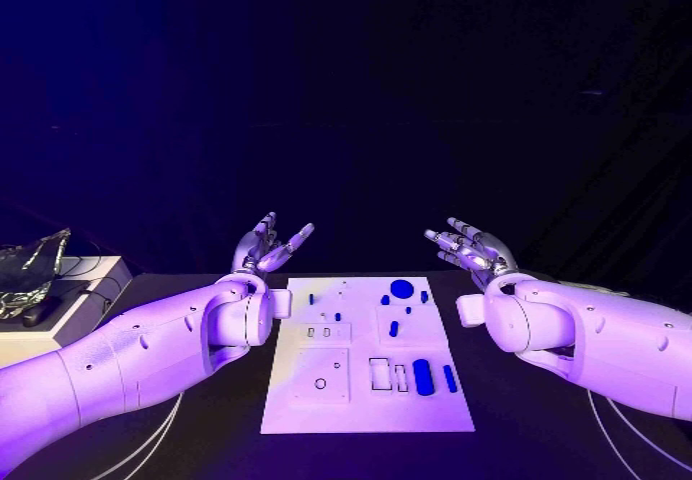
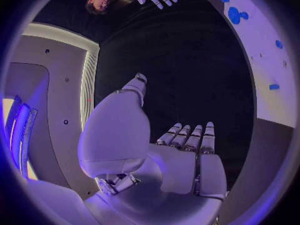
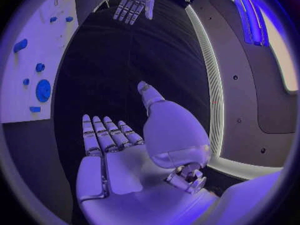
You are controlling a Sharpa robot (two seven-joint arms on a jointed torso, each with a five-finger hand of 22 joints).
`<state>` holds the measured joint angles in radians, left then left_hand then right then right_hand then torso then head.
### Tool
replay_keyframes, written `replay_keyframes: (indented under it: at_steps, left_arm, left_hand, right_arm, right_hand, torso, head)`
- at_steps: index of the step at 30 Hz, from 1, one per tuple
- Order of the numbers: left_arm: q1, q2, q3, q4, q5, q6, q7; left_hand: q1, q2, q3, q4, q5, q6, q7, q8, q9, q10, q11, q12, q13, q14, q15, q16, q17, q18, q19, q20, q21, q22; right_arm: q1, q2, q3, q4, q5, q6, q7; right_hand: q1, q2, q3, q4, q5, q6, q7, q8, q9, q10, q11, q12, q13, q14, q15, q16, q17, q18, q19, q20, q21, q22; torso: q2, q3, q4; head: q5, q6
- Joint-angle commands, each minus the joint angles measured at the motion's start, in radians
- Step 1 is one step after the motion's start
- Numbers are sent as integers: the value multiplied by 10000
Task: Assemble the parts on the task board
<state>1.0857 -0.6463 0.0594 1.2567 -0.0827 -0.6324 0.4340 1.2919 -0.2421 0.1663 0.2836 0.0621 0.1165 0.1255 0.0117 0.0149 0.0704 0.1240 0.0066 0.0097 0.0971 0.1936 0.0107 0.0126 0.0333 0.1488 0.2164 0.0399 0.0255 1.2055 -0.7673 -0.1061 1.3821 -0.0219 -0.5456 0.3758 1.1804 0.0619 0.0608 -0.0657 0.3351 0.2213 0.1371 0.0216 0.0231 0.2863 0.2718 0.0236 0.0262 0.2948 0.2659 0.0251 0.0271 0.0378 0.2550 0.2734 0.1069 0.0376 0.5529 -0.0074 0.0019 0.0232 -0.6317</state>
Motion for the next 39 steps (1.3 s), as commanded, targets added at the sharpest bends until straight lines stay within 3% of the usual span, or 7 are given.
replay_keyframes:
  at_steps: [1,6,7,11,15,28,39]
  left_arm:
    - [53,121,45,-244,-681,988,-381]
    - [59,141,54,-290,-702,1020,-396]
    - [-8,-105,42,112,-638,1273,-374]
    - [-11,-273,37,285,-741,1719,-445]
    - [-12,-517,34,569,-1230,2179,-543]
    - [-8,-1550,112,2047,-1941,2970,-829]
    - [-8,-2188,431,3017,-2276,3210,-1094]
  left_hand:
    - [495,-106,15,145,88,77,124,49,19,46,124,48,17,44,131,39,21,80,44,172,83,17]
    - [544,145,197,128,31,582,308,109,68,540,350,101,65,652,258,105,78,112,353,233,221,73]
    - [575,350,324,102,10,1153,458,208,126,1091,561,173,111,1341,330,221,141,166,725,312,382,142]
    - [525,1326,382,-546,-9,4173,829,582,270,5123,1031,383,347,5618,170,677,323,868,4924,466,2113,784]
    - [594,1822,164,-1249,-1,8656,508,1308,582,10183,137,1044,549,10543,-909,1823,927,1627,7726,-82,3469,1256]
    - [936,2094,167,-2261,-69,9746,180,521,496,12199,-561,527,512,12959,-1929,3925,3364,702,9354,-1992,6015,2625]
    - [672,2115,108,-2369,-58,9740,160,526,499,12446,-655,572,545,11824,-2044,6954,5933,712,8325,-2247,8623,4480]
  right_arm:
    - [180,36,-101,-242,-466,1772,-816]
    - [318,49,-193,-410,-526,2096,-983]
    - [348,68,-193,-797,-4165,1450,-482]
    - [351,221,-190,-1062,-5991,1284,-630]
    - [352,374,-183,-1255,-7962,1240,-1065]
    - [608,796,-130,-1793,-12413,1077,-2342]
    - [1014,1257,-111,-2276,-14637,1659,-3555]
  right_hand:
    - [1125,95,131,-690,125,1780,1374,127,114,2042,-204,133,111,2482,-253,151,136,374,1300,-103,538,118]
    - [1643,46,478,-1212,110,4029,1019,273,225,4897,-640,260,214,5881,-736,391,274,565,3973,-471,1530,372]
    - [1684,-12,699,-1349,70,4962,889,264,239,6235,-817,215,235,7268,-974,427,267,616,4880,-693,1851,444]
    - [1637,-175,1201,-1579,42,6771,692,395,347,7759,-1151,345,301,8557,-1450,529,373,632,5760,-1124,2155,509]
    - [1576,-350,1430,-1728,-43,8539,327,554,420,8969,-1605,319,301,10082,-2052,807,499,622,6855,-1756,2835,809]
    - [1606,-866,705,-1738,-202,9124,-14,394,424,10283,-2230,334,342,12143,-3141,5190,3016,523,9077,-3370,5797,2524]
    - [790,-1424,1575,-1516,230,8774,71,404,440,9466,-1985,350,337,11308,-2917,10183,6616,1072,11199,-3219,9368,6593]
  torso:
    - [2,-2,0]
    - [2,-2,0]
    - [69,-24,-8]
    - [172,-30,-7]
    - [314,-7,16]
    - [923,47,322]
    - [1378,-51,633]
  head:
    - [0,-1]
    - [0,-1]
    - [-23,-301]
    - [-61,-309]
    - [-130,-281]
    - [-445,-113]
    - [-760,62]
